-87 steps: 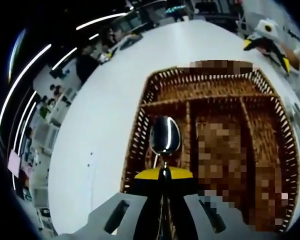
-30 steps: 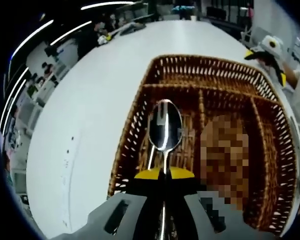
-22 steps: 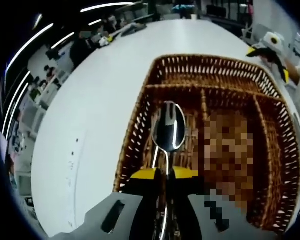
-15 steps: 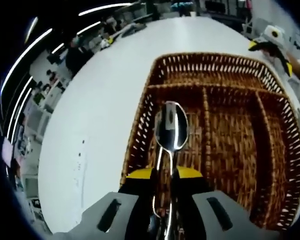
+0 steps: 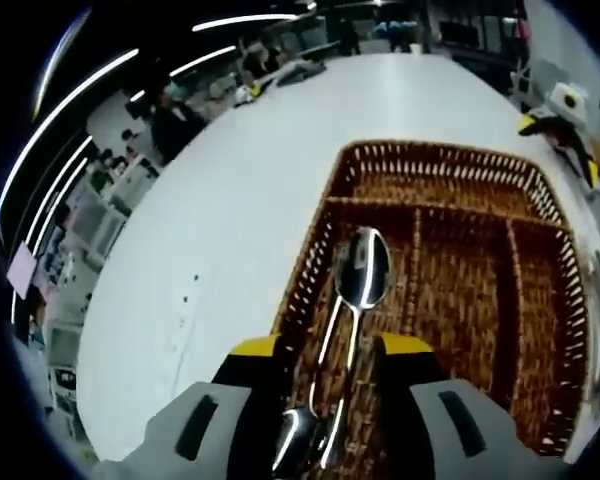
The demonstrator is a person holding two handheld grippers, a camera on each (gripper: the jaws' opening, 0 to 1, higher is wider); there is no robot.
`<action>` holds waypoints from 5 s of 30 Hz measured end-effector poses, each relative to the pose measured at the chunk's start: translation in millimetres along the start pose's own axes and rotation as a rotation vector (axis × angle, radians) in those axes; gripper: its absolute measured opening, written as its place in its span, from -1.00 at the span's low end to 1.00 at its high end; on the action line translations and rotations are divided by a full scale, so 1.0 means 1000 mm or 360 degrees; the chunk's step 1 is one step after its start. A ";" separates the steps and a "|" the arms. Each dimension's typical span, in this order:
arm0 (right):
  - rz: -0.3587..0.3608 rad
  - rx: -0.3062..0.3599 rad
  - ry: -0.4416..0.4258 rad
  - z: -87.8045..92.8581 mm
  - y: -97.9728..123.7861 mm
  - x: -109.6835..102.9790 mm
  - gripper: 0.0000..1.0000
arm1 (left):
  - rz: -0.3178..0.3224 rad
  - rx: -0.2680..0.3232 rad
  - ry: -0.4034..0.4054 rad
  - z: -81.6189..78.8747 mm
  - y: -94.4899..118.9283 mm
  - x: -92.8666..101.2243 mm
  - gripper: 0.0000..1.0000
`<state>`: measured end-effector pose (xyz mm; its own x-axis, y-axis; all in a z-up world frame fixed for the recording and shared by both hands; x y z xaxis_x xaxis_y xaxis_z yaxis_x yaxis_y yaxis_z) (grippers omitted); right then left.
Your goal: Arrange the knives, forks, and spoons in their matching storage slots by inserting each utensil handle-first until every utensil is classified and aligned in the correct compartment
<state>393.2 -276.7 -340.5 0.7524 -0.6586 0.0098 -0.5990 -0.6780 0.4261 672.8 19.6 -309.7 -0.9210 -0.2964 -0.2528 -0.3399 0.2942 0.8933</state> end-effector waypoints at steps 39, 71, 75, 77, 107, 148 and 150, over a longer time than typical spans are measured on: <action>-0.0021 0.0054 0.0129 -0.023 0.017 -0.049 0.84 | -0.0159 0.0199 0.0342 0.013 0.060 0.035 0.99; -0.0078 0.0117 0.0135 -0.028 0.021 -0.065 0.84 | -0.0424 0.0501 0.0869 0.036 0.093 0.064 0.99; -0.0089 0.0111 0.0136 -0.029 0.018 -0.068 0.84 | -0.0426 0.0513 0.0874 0.041 0.091 0.070 0.99; -0.0094 0.0111 0.0139 -0.029 0.018 -0.068 0.84 | -0.0430 0.0510 0.0879 0.043 0.090 0.071 0.99; -0.0184 0.0078 0.0199 -0.031 0.002 -0.090 0.84 | -0.0456 0.0532 0.0923 0.075 0.091 0.114 0.99; -0.0287 0.0083 0.0266 -0.034 -0.018 -0.112 0.78 | -0.0504 0.0598 0.0952 0.096 0.106 0.160 0.99; -0.0290 0.0072 0.0263 -0.033 -0.019 -0.111 0.78 | -0.0504 0.0613 0.0949 0.096 0.107 0.164 0.99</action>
<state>329.4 -180.1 -319.9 0.8814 -0.4644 0.0859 -0.4583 -0.7971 0.3933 467.5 90.3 -291.3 -0.5482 -0.8255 -0.1345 -0.7124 0.3766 0.5921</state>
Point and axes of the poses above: the point that each gripper's makers call its tool centre point, and the gripper's own axes: y roughly backward along the fingers, x roughly to its right, z roughly out of its underside, the point moved 6 cm from there along y, roughly backward along the fingers, and after that the axes turned 14 degrees about -x, right-handed, at the moved point
